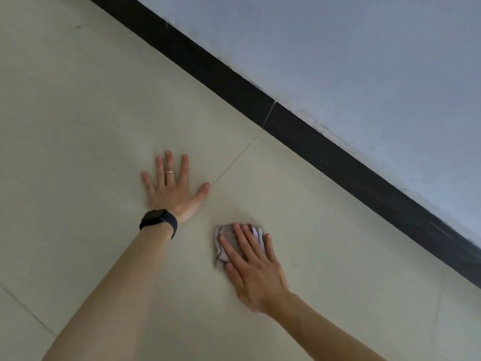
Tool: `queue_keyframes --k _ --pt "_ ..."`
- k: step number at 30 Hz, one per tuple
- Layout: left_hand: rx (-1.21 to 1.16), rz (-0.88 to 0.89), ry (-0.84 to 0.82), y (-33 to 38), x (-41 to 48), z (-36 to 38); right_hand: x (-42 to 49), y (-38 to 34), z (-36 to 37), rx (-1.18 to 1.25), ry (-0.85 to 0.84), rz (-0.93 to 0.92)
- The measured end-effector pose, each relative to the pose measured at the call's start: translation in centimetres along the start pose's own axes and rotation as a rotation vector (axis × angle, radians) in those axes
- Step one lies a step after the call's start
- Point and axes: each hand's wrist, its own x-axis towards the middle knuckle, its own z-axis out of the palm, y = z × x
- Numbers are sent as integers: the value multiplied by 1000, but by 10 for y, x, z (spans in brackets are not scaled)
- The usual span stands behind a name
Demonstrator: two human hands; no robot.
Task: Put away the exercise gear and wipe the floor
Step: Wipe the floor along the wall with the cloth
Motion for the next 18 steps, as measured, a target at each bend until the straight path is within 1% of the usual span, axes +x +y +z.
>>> queue_keyframes --k 2,3,4,6,7,9,11,13,14,17,18 --pt "42 61 23 -8 -21 3 -8 18 -3 -17 -32 -73" --pt "62 89 75 -7 -41 9 -7 32 -8 -24 -34 -58" --pt "61 118 125 -1 -64 16 0 48 -14 -11 -38 -3" --pt "14 181 138 15 -119 37 10 76 -28 18 -75 195" --pt "-9 184 113 21 -141 47 14 86 -32 36 -83 296" --pt "-61 137 8 26 -170 62 10 89 -30 114 -59 452" --pt "-91 160 -42 19 -176 61 1 68 -19 194 16 522" --pt "-80 215 -7 3 -175 51 -12 33 -1 195 70 469" --pt "-50 197 14 -8 -176 46 -22 14 6 182 89 399" --pt "-2 35 -12 -47 -198 41 -61 -41 29 120 123 115" --pt "-2 2 -31 -57 -211 43 -76 -53 37 106 102 -2"
